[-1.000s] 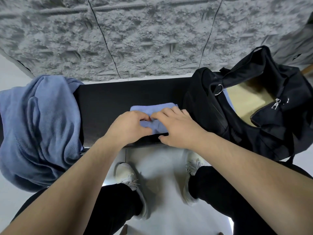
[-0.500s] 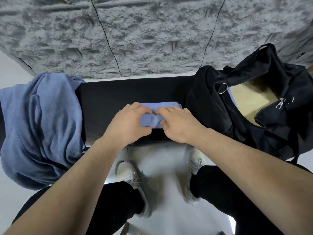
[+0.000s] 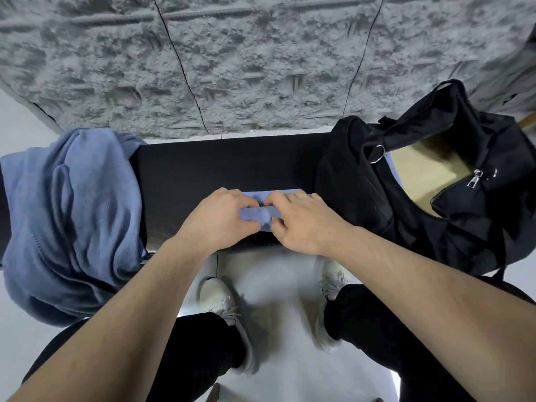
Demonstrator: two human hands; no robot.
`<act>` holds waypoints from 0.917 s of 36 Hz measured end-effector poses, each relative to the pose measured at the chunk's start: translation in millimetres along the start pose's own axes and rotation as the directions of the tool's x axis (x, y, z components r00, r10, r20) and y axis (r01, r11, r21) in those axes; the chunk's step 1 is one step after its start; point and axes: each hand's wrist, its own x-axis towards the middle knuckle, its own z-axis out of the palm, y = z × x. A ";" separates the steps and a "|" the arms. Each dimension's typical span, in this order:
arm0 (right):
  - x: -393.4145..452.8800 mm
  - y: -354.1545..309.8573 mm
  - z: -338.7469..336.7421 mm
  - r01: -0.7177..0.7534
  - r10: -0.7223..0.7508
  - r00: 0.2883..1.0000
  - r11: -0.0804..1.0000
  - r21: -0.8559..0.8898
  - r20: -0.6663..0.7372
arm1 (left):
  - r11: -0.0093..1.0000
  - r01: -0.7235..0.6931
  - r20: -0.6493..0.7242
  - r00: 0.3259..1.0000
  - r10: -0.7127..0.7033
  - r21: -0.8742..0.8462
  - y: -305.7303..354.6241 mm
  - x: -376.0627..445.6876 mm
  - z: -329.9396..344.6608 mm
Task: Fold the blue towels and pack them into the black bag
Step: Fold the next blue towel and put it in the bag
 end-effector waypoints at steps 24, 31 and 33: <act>20.1 8.8 -3.1 -0.040 0.040 0.999 0.999 0.014 0.011 | 0.995 0.017 -0.210 0.978 0.005 0.100 -1.0 1.9 7.8; 24.1 10.1 -6.0 -0.054 0.054 0.999 0.999 0.003 -0.004 | 0.993 -0.052 -0.118 0.991 0.065 0.109 -6.3 6.3 8.3; 21.9 10.7 -5.9 -0.050 0.050 0.999 0.999 0.004 -0.017 | 0.996 -0.038 -0.098 0.994 0.045 0.077 -7.0 7.5 6.6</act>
